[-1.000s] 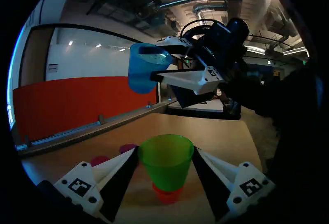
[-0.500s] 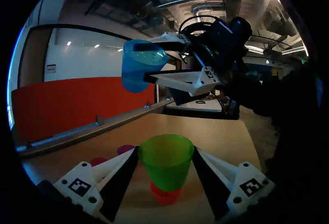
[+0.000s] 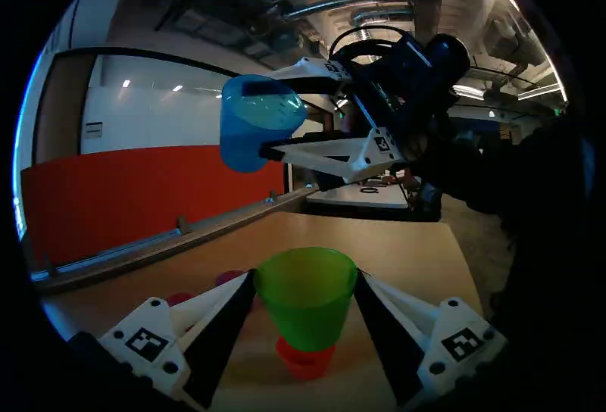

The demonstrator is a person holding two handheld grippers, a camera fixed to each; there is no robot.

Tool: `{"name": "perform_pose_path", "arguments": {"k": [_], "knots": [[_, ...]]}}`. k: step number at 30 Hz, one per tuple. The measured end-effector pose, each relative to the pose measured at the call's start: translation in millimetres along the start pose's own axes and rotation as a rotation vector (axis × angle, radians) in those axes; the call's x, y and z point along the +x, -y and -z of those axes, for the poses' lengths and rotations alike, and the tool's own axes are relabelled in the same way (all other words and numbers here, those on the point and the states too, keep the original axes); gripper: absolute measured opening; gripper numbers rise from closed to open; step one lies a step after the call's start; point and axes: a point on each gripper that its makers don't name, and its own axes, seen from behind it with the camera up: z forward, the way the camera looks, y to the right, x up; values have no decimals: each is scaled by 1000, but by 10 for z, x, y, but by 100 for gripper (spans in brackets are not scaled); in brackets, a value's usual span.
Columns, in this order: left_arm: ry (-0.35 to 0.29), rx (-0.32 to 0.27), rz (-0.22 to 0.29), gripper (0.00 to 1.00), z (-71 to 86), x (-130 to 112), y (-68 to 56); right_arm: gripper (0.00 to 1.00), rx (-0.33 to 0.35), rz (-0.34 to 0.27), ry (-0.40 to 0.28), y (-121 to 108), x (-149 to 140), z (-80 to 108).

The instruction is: Pour water

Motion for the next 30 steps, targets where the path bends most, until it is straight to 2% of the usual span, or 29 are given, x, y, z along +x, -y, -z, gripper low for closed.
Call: {"name": "perform_pose_path", "arguments": {"k": [20,30], "knots": [[-47,-4,14,90,-25,124,-12,90,7,99,16,-16,0,-17],[-39,-7,8,90,-47,111,-30,90,-1,137,12,-46,58,-4]]}}
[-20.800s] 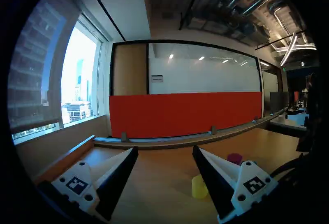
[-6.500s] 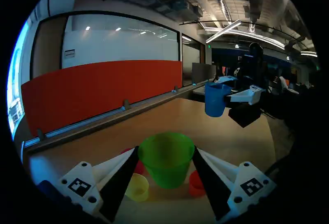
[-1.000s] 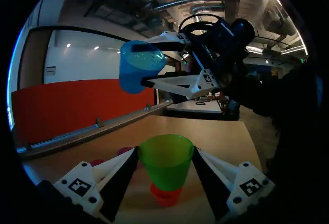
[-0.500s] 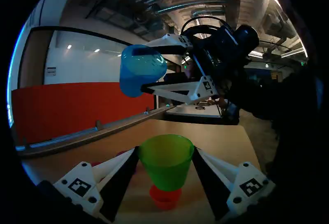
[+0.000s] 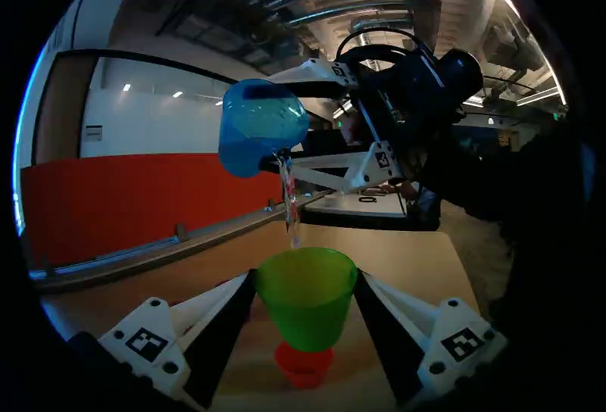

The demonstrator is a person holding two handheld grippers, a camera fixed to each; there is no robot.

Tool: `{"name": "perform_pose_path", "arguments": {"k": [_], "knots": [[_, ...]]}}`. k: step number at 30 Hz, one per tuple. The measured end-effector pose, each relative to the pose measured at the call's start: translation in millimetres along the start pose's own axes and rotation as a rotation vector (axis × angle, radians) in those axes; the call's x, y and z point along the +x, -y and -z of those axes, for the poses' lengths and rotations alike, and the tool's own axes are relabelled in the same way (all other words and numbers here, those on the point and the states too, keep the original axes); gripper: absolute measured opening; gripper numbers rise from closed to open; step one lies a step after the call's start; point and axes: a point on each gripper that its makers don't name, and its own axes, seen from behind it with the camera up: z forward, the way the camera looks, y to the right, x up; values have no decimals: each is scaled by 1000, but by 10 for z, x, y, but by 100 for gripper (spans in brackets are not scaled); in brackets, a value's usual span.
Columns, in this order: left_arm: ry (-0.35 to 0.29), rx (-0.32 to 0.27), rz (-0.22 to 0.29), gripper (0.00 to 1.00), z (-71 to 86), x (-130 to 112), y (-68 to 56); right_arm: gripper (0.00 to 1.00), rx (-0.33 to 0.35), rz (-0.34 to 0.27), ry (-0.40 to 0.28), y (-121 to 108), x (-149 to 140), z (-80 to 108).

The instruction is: Pour water

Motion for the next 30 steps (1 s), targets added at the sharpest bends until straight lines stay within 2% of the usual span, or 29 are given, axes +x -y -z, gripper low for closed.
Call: {"name": "perform_pose_path", "arguments": {"k": [30], "knots": [[6,-1,-10,90,-31,8,-9,90,-20,73,3,-106,19,67]]}}
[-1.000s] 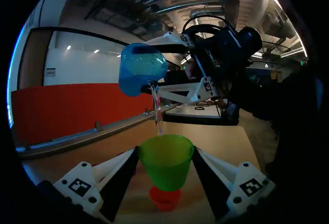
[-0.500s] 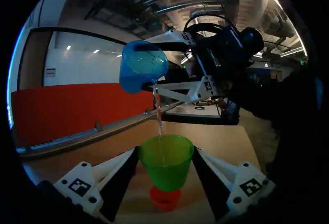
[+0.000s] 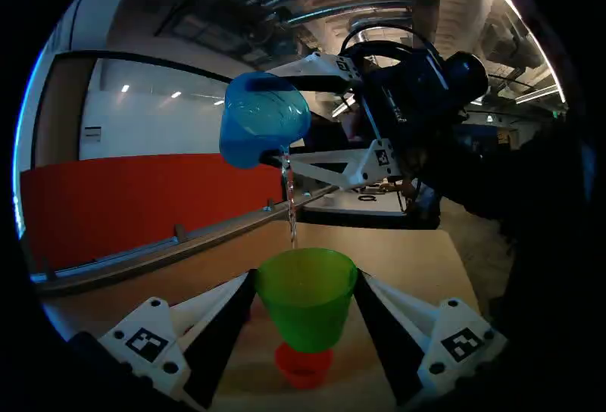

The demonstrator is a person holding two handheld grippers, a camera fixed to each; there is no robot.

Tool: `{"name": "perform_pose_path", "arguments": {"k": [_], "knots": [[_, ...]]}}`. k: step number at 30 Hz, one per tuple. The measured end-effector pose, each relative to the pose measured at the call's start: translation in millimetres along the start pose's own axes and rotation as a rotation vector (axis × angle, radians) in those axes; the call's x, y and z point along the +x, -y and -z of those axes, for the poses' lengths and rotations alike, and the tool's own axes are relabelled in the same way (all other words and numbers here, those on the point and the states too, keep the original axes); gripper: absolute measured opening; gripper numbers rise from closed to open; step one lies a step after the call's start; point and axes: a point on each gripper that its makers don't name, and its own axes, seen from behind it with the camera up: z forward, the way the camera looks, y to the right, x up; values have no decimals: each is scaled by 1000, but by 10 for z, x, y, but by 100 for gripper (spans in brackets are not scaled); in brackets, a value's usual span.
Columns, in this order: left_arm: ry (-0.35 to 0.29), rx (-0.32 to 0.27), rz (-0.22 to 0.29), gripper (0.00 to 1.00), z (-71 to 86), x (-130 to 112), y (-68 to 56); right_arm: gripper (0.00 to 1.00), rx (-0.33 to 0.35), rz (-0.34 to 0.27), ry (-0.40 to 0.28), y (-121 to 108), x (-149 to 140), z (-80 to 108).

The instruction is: Pour water

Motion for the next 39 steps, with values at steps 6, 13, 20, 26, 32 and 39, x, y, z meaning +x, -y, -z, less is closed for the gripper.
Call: {"name": "perform_pose_path", "arguments": {"k": [6,13,20,26,32,39], "knots": [[2,2,-3,90,6,8,0,90,-5,18,3,-23,-13,1],[3,4,-7,90,9,13,-8,90,-7,44,7,-39,-12,-8],[2,5,-8,90,6,11,-10,90,-17,63,4,-67,14,0],[2,7,-9,90,14,18,-4,90,-16,83,7,-74,23,-2],[3,6,-12,90,15,13,-7,90,-18,102,8,-67,35,-2],[2,7,-14,90,17,15,-5,90,-21,126,11,-87,37,0]]}}
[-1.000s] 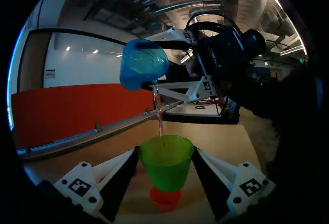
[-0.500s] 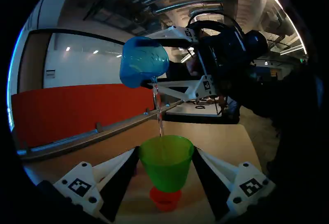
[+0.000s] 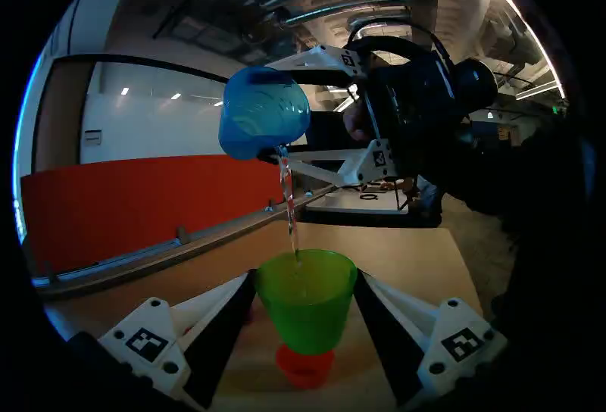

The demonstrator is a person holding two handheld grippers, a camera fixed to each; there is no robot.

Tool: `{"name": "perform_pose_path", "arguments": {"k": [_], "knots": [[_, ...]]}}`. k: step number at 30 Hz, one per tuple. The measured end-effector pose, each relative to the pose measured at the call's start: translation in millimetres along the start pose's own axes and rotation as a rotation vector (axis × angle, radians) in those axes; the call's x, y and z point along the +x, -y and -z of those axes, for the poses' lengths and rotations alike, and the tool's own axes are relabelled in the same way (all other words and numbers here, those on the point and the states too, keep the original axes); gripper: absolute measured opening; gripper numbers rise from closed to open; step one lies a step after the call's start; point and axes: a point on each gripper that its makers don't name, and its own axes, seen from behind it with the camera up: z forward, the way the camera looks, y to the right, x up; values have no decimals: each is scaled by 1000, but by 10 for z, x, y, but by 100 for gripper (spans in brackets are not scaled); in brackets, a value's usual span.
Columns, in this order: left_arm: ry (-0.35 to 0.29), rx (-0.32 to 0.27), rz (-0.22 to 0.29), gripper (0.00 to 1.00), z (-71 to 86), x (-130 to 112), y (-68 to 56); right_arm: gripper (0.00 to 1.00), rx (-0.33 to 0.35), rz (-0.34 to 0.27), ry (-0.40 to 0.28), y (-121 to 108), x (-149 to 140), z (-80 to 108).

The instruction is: Pour water

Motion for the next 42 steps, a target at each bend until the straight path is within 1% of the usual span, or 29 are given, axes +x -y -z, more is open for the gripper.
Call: {"name": "perform_pose_path", "arguments": {"k": [11,20,38,42], "knots": [[2,1,0,90,-1,-4,-5,90,-7,26,0,-20,15,11],[0,2,-1,90,-11,14,-9,90,-10,59,3,-34,35,33],[0,4,0,90,-13,37,-9,90,-2,127,10,-8,54,44],[2,6,1,90,-18,24,2,90,-2,133,8,-6,62,49]]}}
